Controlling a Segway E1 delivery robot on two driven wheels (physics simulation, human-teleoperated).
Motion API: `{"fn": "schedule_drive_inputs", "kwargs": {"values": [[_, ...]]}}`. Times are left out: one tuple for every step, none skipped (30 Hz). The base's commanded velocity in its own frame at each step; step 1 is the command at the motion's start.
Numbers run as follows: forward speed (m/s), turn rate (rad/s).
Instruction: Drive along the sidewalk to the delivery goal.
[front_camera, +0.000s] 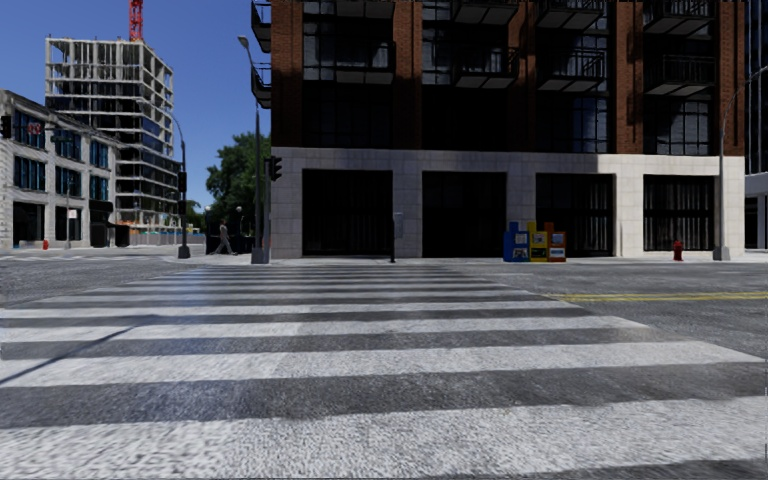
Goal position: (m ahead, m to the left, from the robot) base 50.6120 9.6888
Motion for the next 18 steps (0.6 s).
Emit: {"fn": "schedule_drive_inputs", "kwargs": {"values": [[1.98,0.48],[1.98,0.45],[1.98,0.45],[1.98,0.29],[1.98,0.15],[1.98,0.07],[1.98,0.07],[1.98,0.06],[1.98,0.06],[1.98,0.05],[1.98,0.05],[1.98,0.05],[1.98,0.01],[1.98,0.00],[1.98,0.00],[1.98,0.00],[1.98,0.00],[1.98,0.00]]}}
